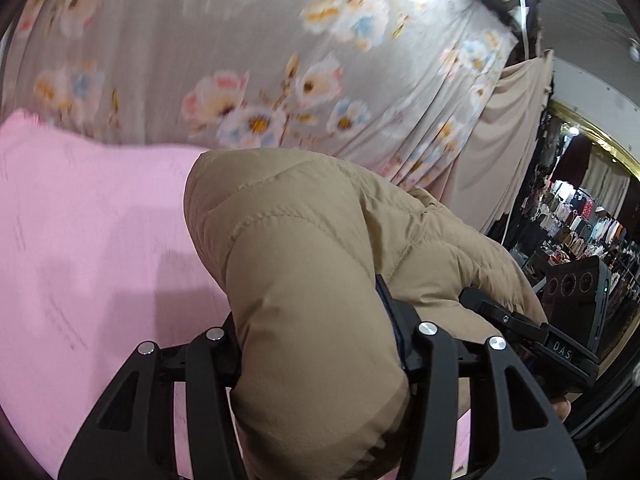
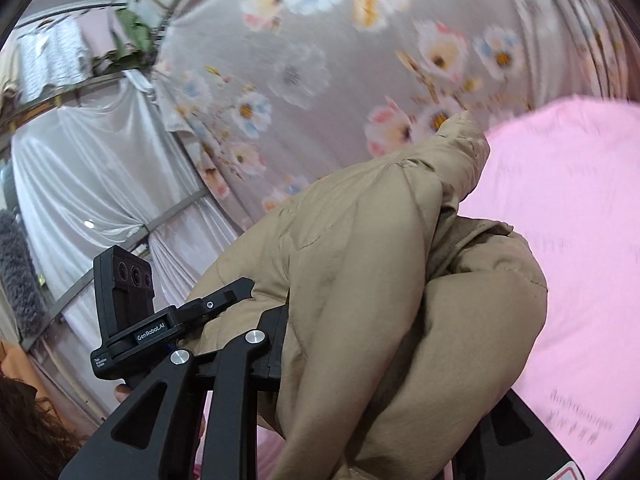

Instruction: Fold large clothes

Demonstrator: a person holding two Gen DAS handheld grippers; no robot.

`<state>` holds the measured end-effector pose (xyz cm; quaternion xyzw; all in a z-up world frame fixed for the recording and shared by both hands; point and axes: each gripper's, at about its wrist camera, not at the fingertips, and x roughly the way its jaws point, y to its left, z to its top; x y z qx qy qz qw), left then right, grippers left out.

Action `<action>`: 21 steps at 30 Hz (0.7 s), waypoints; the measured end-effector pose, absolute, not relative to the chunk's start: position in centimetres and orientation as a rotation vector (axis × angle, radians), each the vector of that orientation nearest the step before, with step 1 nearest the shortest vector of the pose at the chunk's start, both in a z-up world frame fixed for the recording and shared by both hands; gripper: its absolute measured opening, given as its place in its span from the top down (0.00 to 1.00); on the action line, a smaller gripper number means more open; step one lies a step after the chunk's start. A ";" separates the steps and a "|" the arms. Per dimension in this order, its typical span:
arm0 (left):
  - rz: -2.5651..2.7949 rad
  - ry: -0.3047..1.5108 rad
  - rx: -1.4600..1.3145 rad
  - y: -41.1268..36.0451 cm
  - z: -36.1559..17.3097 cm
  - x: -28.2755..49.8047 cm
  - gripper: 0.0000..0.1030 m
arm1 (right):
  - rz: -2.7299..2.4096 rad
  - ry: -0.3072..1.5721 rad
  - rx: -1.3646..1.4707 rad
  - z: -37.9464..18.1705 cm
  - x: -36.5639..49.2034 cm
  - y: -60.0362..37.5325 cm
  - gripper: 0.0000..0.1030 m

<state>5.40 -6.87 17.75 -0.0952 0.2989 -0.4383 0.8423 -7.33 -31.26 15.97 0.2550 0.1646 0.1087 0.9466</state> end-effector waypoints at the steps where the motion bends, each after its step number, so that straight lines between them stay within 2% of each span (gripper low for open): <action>1: -0.928 0.596 -0.197 -6.6 18.9 5.4 0.53 | 0.226 0.307 0.495 17.1 -7.3 -31.2 0.78; 12: -0.902 0.276 -0.146 -4.8 30.1 7.6 0.53 | 0.284 0.078 0.306 28.0 -4.3 -29.9 0.78; 21: -0.863 0.147 -0.125 -3.1 34.1 12.7 0.53 | 0.315 0.000 0.210 33.0 2.2 -27.9 0.78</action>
